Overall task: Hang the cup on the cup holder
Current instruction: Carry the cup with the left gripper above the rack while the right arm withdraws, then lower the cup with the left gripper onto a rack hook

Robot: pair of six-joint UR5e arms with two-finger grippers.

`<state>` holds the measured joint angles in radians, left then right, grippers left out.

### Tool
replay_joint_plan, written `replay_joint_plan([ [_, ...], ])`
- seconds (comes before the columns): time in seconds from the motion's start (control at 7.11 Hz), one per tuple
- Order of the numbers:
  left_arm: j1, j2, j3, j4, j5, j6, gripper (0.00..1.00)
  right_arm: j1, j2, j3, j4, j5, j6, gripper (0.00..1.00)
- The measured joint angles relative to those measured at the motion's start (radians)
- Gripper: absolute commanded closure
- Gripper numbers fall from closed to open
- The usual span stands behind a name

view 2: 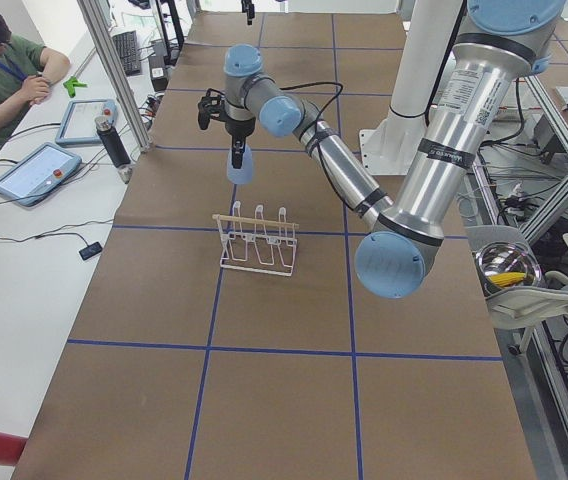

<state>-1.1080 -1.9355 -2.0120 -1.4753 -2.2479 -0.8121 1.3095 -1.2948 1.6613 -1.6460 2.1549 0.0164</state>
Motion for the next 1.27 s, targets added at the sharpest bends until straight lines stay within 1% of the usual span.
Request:
replay_joint_plan([
  [0.28,-0.006,-0.018,0.056,0.016,0.025,0.036,1.0,0.0,-0.002,-0.014,-0.009,0.025,-0.008,0.0],
  [0.7,-0.006,-0.053,0.137,0.016,0.054,0.05,1.0,-0.001,0.0,-0.02,-0.008,0.032,-0.009,0.0],
  [1.27,0.0,-0.05,0.153,0.016,0.061,0.069,1.0,-0.001,0.009,-0.02,-0.01,0.038,-0.008,0.0],
])
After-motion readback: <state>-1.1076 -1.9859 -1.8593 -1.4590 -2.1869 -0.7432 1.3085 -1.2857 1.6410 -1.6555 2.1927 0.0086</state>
